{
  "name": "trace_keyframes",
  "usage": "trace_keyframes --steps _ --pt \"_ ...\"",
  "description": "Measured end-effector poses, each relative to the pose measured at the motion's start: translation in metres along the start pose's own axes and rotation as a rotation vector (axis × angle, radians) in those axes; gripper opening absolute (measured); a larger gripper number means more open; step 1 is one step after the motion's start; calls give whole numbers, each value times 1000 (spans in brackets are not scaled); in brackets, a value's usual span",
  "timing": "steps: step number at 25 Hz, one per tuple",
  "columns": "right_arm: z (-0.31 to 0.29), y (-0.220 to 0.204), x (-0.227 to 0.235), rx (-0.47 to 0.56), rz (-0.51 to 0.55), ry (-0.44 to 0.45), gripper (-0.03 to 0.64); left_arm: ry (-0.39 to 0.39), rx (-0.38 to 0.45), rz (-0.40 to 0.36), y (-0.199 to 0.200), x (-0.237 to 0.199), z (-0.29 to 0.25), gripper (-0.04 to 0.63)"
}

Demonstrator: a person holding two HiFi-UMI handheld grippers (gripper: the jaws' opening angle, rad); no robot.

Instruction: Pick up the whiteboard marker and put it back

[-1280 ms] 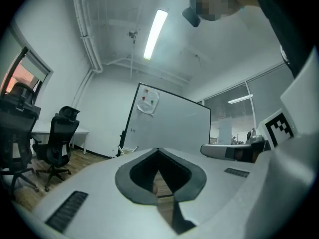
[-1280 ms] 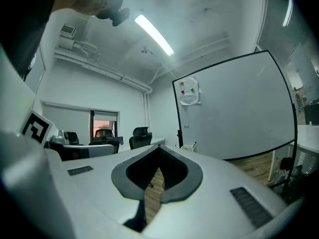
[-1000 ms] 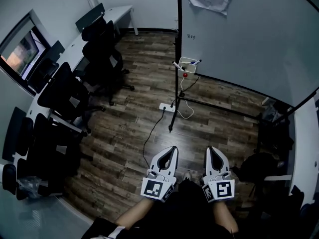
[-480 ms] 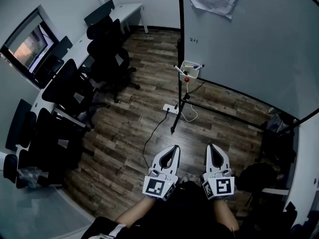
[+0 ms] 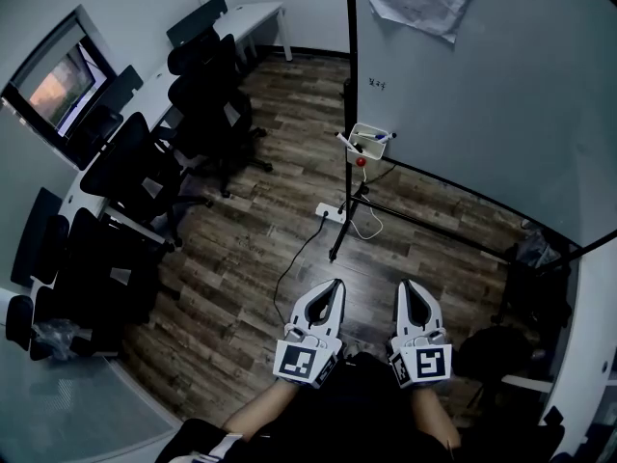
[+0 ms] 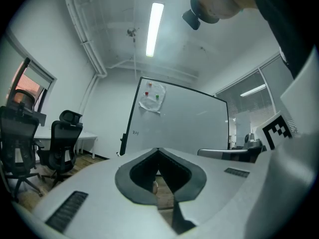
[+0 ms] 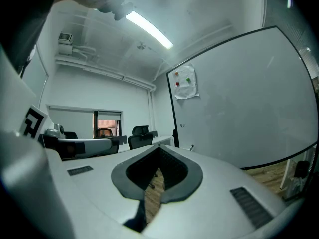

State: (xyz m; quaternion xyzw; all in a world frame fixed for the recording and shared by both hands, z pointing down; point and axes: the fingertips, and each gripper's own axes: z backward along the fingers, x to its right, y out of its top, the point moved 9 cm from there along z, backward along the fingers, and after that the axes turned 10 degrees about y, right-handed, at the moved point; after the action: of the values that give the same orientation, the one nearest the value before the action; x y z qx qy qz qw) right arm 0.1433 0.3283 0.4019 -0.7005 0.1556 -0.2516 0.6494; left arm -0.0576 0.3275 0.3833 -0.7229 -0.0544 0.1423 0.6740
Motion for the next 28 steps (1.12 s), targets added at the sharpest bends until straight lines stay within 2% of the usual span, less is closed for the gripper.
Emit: trace_keyframes --steps 5,9,17,28 --pt "-18 2 15 -1 -1 -10 12 0 -6 3 0 -5 -23 9" --pt "-41 3 25 3 1 -27 14 -40 1 0 -1 -16 -50 9" --pt "-91 6 42 -6 7 -43 12 -73 4 1 5 -40 -102 9" --pt "-144 14 53 -17 10 -114 12 -126 -21 4 16 -73 -161 9"
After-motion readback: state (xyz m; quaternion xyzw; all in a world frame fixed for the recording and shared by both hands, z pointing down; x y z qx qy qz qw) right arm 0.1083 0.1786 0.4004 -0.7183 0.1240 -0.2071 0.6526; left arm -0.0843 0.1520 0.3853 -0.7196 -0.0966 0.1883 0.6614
